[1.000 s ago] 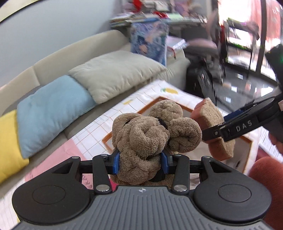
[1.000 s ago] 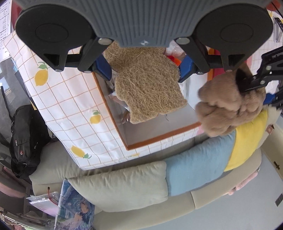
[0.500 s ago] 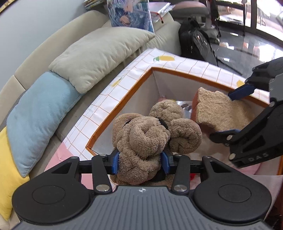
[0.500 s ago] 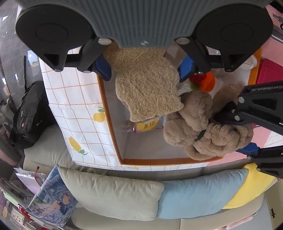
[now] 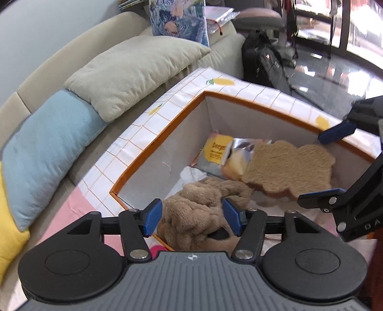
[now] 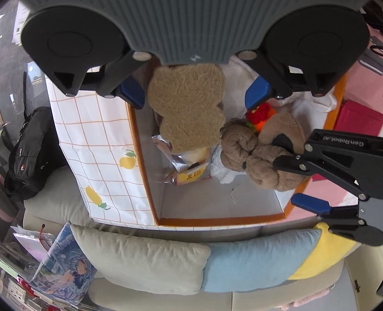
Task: Organize soft objects
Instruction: 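Open both grippers to drop the fibre pad and towel bear into the box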
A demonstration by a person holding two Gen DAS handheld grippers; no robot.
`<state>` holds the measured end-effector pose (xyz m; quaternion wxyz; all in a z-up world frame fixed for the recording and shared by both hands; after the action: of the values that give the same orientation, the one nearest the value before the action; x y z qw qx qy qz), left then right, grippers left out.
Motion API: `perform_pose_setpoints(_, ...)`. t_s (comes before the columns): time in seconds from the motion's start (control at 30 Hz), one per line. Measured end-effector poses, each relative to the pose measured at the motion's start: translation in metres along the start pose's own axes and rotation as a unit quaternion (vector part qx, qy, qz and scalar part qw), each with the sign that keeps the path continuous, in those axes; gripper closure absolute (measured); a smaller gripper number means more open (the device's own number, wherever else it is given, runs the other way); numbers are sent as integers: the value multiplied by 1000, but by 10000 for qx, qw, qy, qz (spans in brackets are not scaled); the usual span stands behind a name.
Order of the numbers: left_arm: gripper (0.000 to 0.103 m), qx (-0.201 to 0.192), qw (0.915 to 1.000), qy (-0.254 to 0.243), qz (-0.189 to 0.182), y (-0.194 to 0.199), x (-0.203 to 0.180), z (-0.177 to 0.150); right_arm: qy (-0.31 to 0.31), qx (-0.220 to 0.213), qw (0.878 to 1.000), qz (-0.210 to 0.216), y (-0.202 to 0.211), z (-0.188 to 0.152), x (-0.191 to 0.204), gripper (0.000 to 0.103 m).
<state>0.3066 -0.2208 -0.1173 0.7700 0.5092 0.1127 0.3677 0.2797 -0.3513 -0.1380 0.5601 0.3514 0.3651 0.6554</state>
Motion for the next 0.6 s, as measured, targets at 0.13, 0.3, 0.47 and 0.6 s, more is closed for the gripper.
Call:
perform_pose_setpoints(0.13,71,8,9999,86,-103,4,-2,-5,-299,-36,9994,188,8,-7,-3,38)
perform_pose_setpoints(0.3,74,199,9998,15,47,-13,-6,-6,-386,99,9991,110,-4,-12,0,57)
perform_pose_setpoints(0.47,74,460,9987,27,202,-31,-4,-2,-405,107,9991,58,-13,-11,2,61)
perform_pose_setpoints(0.6,73,548,9980,1,307,-36,-3,-5,-302,147,9994,-31,-17,-12,4,61)
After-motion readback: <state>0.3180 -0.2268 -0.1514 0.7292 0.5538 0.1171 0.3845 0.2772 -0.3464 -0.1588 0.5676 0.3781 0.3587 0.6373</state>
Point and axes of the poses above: each gripper's, at about its wrist camera, not at the fingertips, and y roughly against the way its jaws point, x to its left, z to its top, the point moved 9 cm from there along -y, roughly the way its jaws point, and after that the axes turned 5 degrees about x, right-handed, at the moved point
